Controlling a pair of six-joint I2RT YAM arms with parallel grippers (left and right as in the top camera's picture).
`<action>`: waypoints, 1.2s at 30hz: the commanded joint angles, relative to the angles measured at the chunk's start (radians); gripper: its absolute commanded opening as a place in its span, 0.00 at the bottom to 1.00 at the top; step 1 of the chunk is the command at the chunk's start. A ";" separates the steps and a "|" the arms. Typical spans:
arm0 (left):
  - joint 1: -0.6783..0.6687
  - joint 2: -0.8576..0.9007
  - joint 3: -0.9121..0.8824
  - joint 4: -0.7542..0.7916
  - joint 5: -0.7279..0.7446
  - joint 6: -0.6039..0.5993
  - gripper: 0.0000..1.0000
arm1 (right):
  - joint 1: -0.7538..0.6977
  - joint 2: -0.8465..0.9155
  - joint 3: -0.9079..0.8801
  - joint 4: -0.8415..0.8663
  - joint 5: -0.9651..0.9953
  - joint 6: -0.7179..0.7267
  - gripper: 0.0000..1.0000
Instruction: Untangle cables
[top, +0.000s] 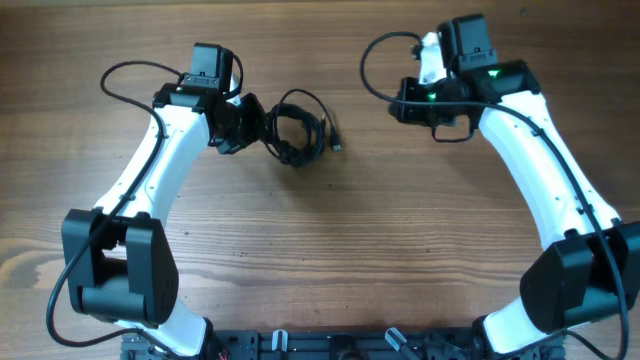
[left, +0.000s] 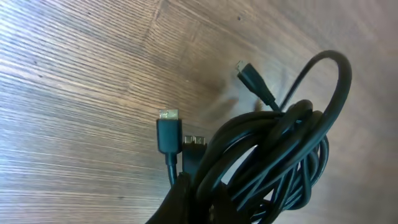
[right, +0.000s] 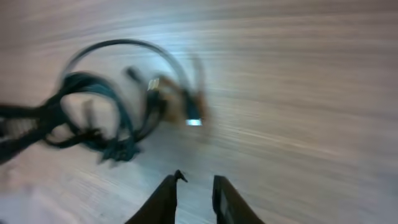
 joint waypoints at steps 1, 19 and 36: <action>0.006 0.000 -0.003 0.021 0.048 -0.276 0.04 | 0.079 -0.025 0.017 0.055 -0.150 -0.045 0.27; 0.071 0.000 -0.003 0.093 0.477 -0.547 0.04 | 0.209 0.002 -0.002 0.169 0.114 0.352 0.34; 0.000 0.000 -0.003 0.130 0.439 -0.497 0.05 | 0.247 0.078 -0.002 0.222 0.076 0.318 0.06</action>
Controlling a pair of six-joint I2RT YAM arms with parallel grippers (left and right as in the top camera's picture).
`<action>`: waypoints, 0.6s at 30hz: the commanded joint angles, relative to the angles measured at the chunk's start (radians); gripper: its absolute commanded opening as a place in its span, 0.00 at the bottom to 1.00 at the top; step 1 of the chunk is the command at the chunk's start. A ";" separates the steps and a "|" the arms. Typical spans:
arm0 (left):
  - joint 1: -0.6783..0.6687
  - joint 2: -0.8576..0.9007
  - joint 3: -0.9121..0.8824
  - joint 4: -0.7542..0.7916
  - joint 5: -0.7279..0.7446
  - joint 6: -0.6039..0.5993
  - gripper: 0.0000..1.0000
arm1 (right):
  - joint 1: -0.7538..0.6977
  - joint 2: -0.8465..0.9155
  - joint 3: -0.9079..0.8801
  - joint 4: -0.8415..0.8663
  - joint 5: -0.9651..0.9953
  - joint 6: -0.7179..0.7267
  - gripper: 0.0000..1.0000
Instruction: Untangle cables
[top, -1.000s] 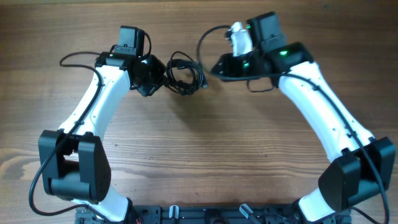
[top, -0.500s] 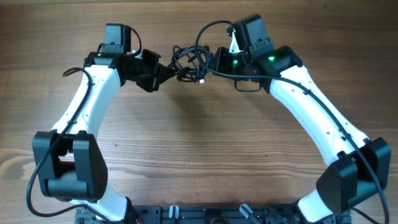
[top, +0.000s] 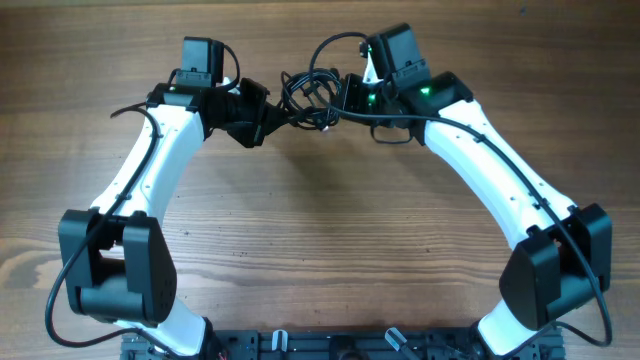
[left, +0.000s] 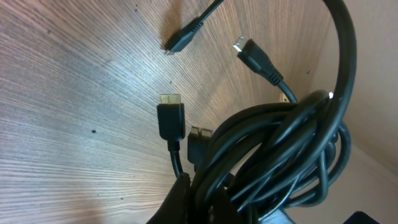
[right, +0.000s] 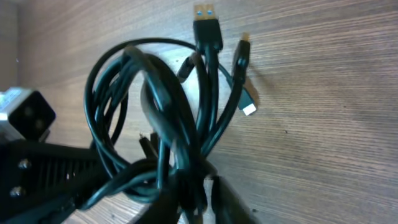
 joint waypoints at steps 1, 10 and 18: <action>-0.023 0.000 -0.002 0.012 0.029 0.040 0.06 | 0.034 0.017 -0.002 0.005 -0.039 -0.023 0.04; -0.024 0.000 -0.002 -0.026 -0.060 0.094 0.18 | 0.034 0.017 -0.002 -0.003 -0.035 -0.045 0.04; -0.024 0.000 -0.002 -0.042 -0.064 0.095 0.57 | 0.028 0.017 -0.002 -0.015 -0.032 -0.044 0.04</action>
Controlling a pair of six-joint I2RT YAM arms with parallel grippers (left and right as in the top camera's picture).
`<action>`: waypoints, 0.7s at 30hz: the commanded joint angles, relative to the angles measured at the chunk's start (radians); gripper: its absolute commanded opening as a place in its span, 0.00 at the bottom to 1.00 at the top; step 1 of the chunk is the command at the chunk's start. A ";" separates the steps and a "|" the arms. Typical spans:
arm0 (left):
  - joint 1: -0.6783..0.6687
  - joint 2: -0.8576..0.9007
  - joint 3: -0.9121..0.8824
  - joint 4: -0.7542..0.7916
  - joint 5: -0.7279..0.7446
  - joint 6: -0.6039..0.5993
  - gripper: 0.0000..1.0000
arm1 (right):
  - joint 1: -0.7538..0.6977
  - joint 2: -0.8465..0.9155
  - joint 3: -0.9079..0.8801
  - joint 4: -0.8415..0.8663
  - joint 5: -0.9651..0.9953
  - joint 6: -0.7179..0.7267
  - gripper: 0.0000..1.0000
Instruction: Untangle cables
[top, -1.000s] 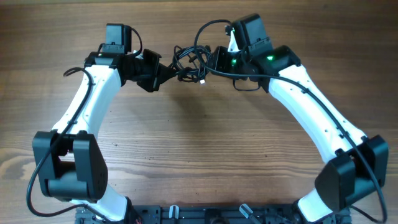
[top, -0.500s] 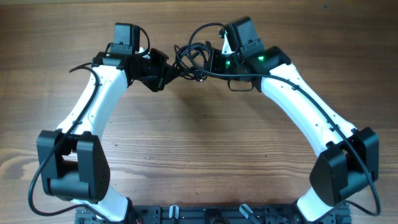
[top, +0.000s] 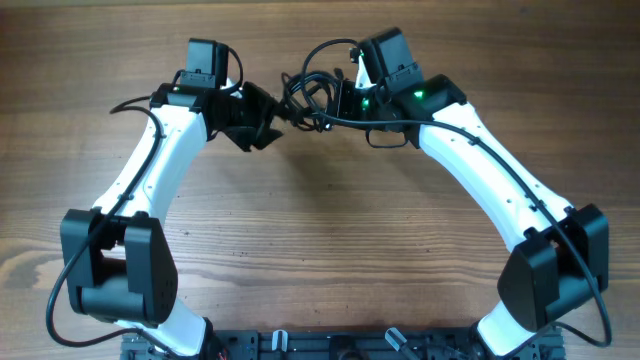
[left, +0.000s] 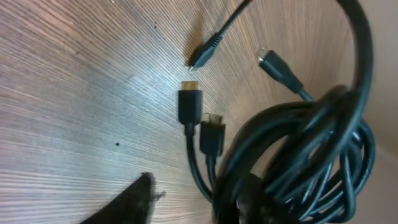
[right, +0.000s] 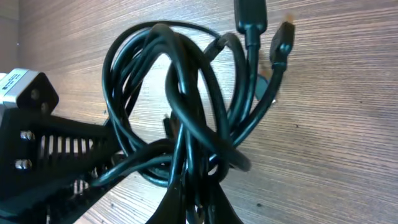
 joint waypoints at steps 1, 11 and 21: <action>-0.010 0.000 -0.002 -0.008 0.009 0.018 0.61 | -0.003 0.016 -0.002 -0.018 -0.031 -0.021 0.04; -0.077 0.000 -0.002 -0.011 -0.125 0.101 0.80 | -0.020 0.015 0.000 -0.070 -0.113 -0.041 0.04; -0.101 0.000 -0.002 0.047 -0.114 0.410 0.68 | -0.172 -0.011 0.019 -0.158 -0.104 -0.064 0.08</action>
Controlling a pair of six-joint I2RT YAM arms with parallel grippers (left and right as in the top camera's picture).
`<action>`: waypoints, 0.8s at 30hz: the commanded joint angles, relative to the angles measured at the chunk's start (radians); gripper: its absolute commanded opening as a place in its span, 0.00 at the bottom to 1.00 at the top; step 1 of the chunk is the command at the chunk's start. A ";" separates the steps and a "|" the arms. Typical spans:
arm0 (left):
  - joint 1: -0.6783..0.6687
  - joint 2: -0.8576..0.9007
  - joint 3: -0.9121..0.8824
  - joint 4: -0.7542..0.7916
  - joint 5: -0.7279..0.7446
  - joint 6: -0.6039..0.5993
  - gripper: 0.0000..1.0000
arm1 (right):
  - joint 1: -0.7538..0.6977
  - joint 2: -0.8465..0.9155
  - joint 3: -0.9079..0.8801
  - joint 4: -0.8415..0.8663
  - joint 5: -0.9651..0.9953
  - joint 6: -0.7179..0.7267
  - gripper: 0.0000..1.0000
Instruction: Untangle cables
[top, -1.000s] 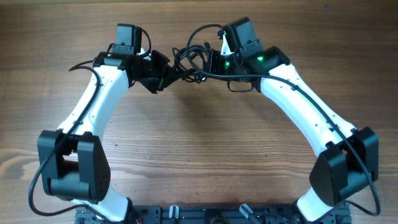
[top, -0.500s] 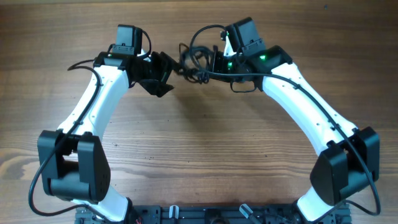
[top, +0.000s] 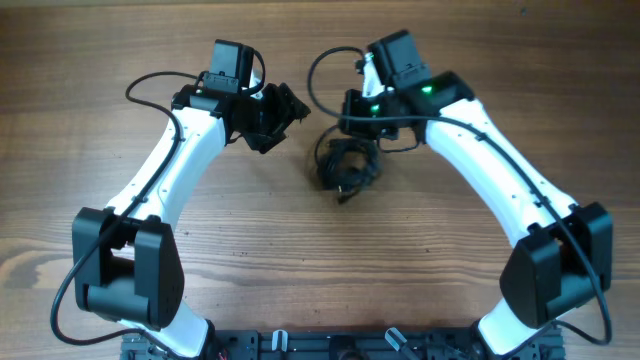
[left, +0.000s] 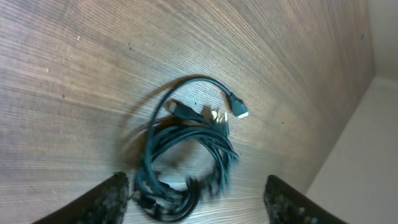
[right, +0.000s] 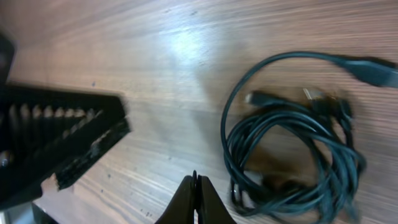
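The black cable bundle (top: 345, 168) lies coiled on the wooden table between the two arms, with several plugs sticking out of it. It looks blurred in the left wrist view (left: 186, 158) and in the right wrist view (right: 292, 155). My left gripper (left: 202, 205) is wide open above it and to its left, with nothing between the fingers (left: 112, 199). My right gripper (right: 194, 186) is shut, its fingertips pressed together, left of the coil and not touching it. No cable shows between them.
The wooden table (top: 300, 260) runs all around the bundle. A finger of the left gripper (right: 62, 143) shows as a black slotted piece in the right wrist view. Each arm's own black lead loops near its wrist (top: 325, 65).
The bundle was up between both grippers, with the right one shut on it. Now it lies lower on the table, free of both. The left jaws stand wider and the right ones are shut on nothing.
At first my left gripper held the bundle left of centre while the right arm was far off at the back right. Then both grippers were shut on the bundle between them. Then the left had opened while the right held it. Now the bundle rests loose on the table.
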 joint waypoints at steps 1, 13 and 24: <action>-0.023 0.000 -0.002 0.000 0.013 0.167 0.67 | -0.132 -0.018 0.020 -0.033 -0.007 -0.022 0.11; -0.290 0.098 -0.002 0.180 -0.277 0.309 0.64 | -0.323 -0.019 0.020 -0.099 0.009 -0.078 0.42; -0.315 0.253 -0.002 0.276 -0.272 0.699 0.58 | -0.323 -0.019 0.018 -0.113 0.017 -0.104 0.45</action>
